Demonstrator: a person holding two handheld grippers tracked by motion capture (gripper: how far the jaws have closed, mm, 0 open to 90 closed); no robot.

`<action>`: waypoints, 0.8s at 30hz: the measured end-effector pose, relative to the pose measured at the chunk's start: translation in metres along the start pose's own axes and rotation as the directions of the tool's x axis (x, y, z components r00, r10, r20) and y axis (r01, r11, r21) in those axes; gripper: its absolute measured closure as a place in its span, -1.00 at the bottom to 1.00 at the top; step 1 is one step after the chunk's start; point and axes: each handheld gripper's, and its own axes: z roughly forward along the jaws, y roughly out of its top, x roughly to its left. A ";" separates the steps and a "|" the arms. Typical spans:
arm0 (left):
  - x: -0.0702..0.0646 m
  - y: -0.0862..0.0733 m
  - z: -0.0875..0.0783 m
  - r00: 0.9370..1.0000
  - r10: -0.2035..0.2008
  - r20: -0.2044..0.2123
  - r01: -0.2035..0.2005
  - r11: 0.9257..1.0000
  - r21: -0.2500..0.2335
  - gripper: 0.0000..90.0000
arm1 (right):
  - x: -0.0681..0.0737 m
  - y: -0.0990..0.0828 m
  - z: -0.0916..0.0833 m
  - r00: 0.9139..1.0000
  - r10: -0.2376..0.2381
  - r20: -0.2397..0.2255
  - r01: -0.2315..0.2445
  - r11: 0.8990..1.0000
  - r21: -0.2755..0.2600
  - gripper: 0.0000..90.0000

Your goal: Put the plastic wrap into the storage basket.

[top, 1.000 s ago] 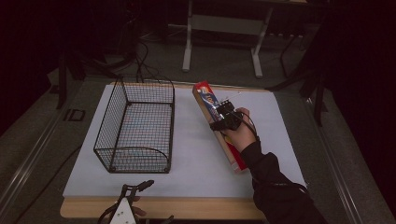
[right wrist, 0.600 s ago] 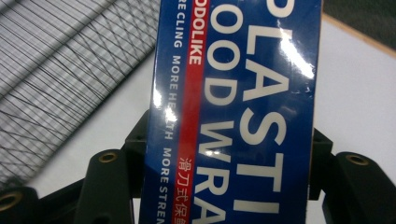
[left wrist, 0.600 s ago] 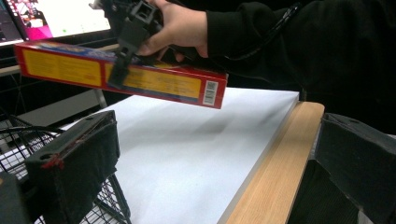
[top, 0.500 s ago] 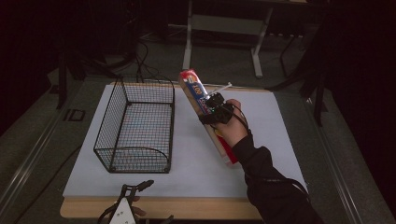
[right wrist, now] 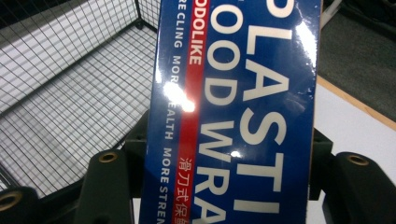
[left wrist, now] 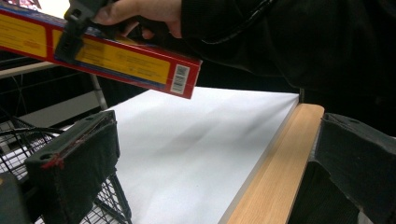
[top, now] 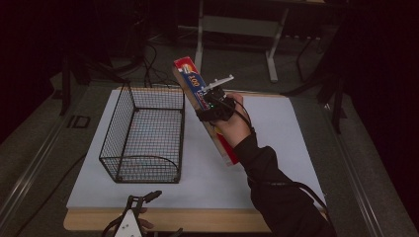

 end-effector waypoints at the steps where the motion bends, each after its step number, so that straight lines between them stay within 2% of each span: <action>1: 0.000 0.000 0.000 1.000 0.000 0.000 0.000 1.000 0.000 -0.99 | 0.002 0.003 0.000 1.000 0.008 -0.016 -0.008 1.000 -0.013 -0.10; 7: 0.000 0.000 0.000 1.000 0.000 0.000 0.000 1.000 -0.002 -0.99 | 0.010 0.012 0.002 1.000 0.008 -0.011 -0.008 0.999 -0.042 -0.10; 9: 0.000 0.000 0.000 1.000 0.000 0.000 0.000 1.000 -0.002 -0.99 | 0.015 0.019 0.001 1.000 0.005 -0.015 -0.007 0.997 -0.074 -0.10; 11: 0.000 0.000 0.000 1.000 -0.002 -0.003 0.002 1.000 -0.003 -0.99 | 0.017 0.021 0.000 1.000 0.006 -0.020 -0.008 0.996 -0.084 -0.10; 16: 0.001 0.001 -0.002 1.000 -0.003 -0.004 0.003 1.000 -0.008 -0.99 | 0.035 0.043 -0.002 1.000 -0.011 -0.005 0.010 0.994 -0.105 -0.10; 19: 0.000 0.001 -0.002 1.000 -0.003 -0.007 0.003 1.000 -0.009 -0.99 | 0.041 0.050 -0.001 1.000 -0.015 -0.012 0.013 0.993 -0.115 -0.10; 21: 0.000 0.001 -0.002 1.000 -0.002 -0.008 0.002 1.000 -0.009 -0.99 | 0.054 0.063 0.001 1.000 -0.022 -0.015 0.020 0.992 -0.124 -0.10; 24: 0.000 0.001 -0.003 1.000 -0.002 -0.009 0.002 1.000 -0.012 -0.99 | 0.061 0.069 0.002 0.999 -0.023 -0.025 0.019 0.990 -0.136 -0.10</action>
